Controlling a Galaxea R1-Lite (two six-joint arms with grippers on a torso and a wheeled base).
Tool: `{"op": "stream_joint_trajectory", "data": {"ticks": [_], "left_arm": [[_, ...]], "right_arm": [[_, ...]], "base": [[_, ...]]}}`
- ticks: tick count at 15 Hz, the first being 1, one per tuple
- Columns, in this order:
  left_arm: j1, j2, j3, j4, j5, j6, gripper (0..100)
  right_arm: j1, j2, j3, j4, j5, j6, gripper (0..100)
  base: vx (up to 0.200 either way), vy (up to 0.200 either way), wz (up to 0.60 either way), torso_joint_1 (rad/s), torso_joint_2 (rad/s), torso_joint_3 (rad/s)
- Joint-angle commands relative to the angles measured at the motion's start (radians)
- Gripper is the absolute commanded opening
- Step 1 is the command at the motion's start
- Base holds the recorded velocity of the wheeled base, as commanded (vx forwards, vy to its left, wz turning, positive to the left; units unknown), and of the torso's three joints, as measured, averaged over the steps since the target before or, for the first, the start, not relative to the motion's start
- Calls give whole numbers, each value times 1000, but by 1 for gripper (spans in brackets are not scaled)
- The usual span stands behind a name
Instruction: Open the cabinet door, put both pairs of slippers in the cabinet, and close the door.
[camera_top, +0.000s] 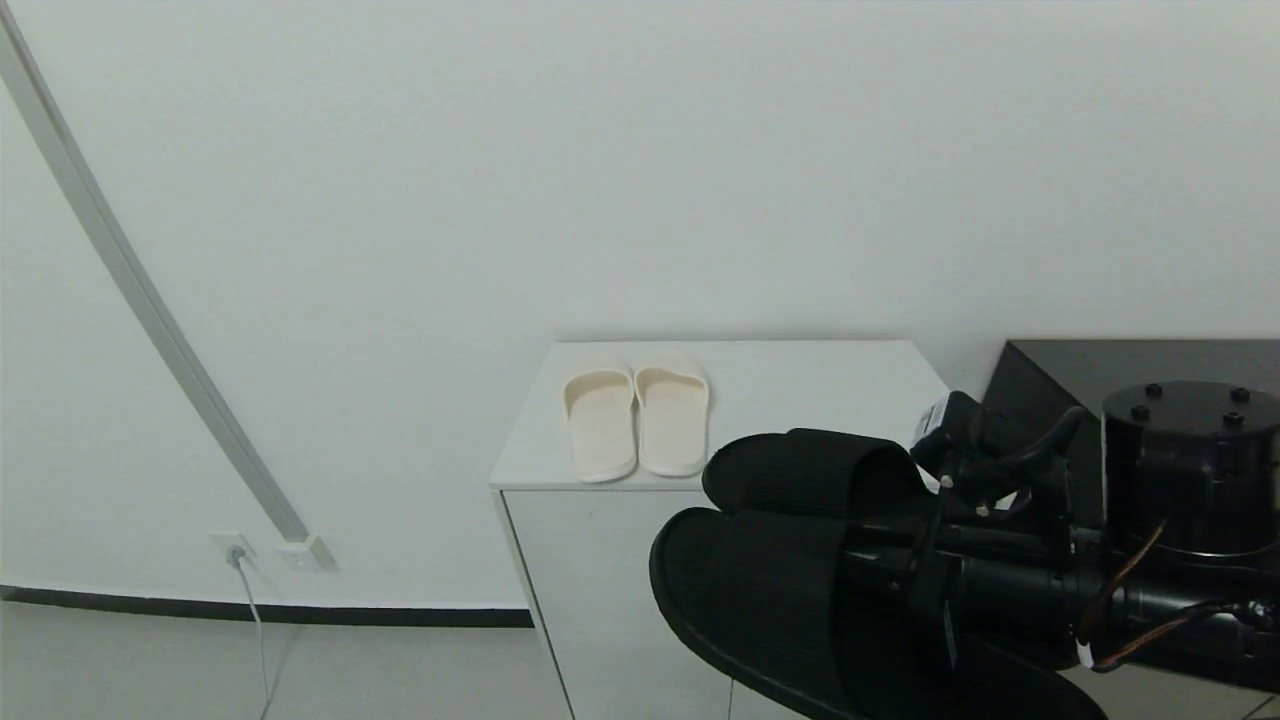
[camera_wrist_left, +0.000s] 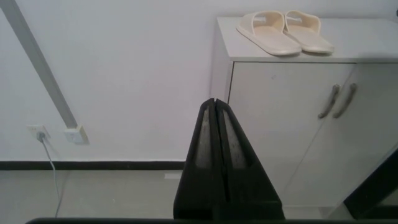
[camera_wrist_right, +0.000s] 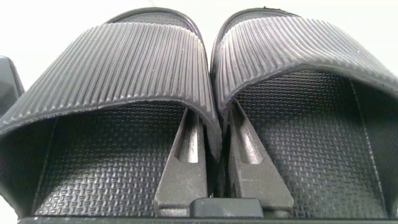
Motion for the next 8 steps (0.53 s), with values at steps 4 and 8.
{"op": "stream_joint_trajectory", "data": {"ticks": [4, 8], "left_arm": [[0, 1, 0, 0, 0, 0, 0], [0, 1, 0, 0, 2, 1, 0]], "right_arm": [[-6, 14, 3, -1, -1, 5, 0], [-7, 9, 8, -1, -4, 5, 0]], "base": [[-50, 0, 0, -2, 1, 1], [0, 0, 0, 0, 0, 0]]}}
